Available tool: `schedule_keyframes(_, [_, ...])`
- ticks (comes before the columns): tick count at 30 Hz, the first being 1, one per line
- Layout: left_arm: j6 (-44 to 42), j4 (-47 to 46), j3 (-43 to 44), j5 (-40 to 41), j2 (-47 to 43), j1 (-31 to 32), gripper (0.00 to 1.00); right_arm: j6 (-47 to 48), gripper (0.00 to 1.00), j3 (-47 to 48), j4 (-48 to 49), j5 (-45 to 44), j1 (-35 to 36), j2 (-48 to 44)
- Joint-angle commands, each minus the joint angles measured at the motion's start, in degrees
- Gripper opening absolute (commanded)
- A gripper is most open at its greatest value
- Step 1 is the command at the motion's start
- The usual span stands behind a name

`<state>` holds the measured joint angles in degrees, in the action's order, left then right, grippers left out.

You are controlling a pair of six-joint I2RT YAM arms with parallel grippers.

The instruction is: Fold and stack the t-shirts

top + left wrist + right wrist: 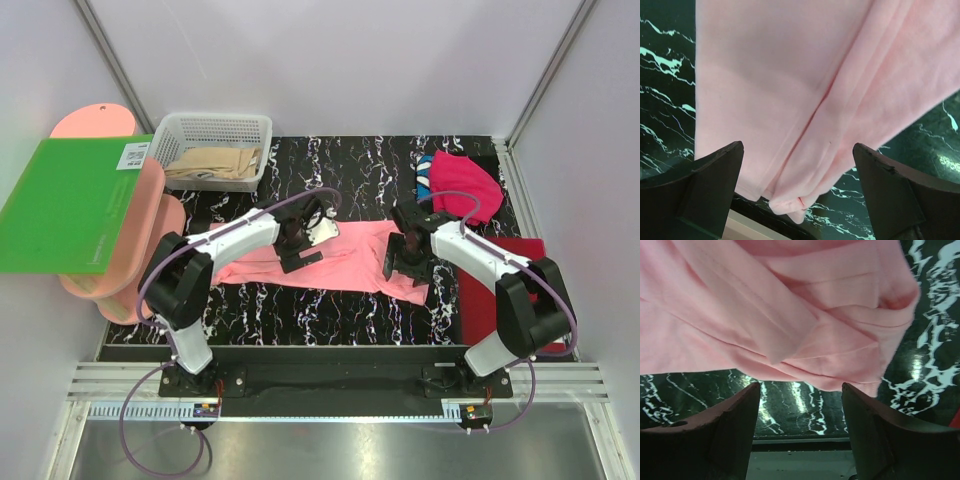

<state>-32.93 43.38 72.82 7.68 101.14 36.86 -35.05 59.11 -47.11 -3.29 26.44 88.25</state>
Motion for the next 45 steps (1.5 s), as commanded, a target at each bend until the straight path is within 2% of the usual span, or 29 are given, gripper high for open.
schedule_keyframes(1, [0.5,-0.6,4.0,1.2,4.1,0.1,0.97,-2.9,0.73,-0.5,6.5,5.7,-0.2,0.1])
schedule_keyframes(14, [2.0,-3.6,-1.4,1.4,6.6,0.1,0.97,-1.4,0.72,0.6,8.8,4.9,-0.3,3.6])
schedule_keyframes(20, [1.6,-3.7,-2.5,1.8,4.9,0.1,0.97,-1.0,0.67,0.7,9.9,3.6,-0.5,4.7])
schedule_keyframes(24, [1.4,-4.6,-3.9,2.3,4.5,0.1,0.97,-0.5,0.53,1.4,10.5,1.6,-0.7,6.1])
schedule_keyframes(28, [0.9,-6.5,-6.6,3.5,4.3,0.1,0.96,-0.2,0.25,2.3,10.6,0.3,-0.8,6.9])
schedule_keyframes(35, [-0.2,-9.4,-11.0,5.1,3.3,0.1,0.96,0.7,0.22,3.0,10.4,-1.7,-0.9,6.5])
schedule_keyframes(39, [-0.5,-10.3,-12.3,5.4,3.0,0.1,0.96,1.8,0.08,3.6,8.9,-4.7,-1.7,4.7])
schedule_keyframes(45, [-0.9,-11.4,-13.2,5.4,2.8,0.1,0.96,4.8,0.04,5.7,6.2,-8.0,-4.7,3.9])
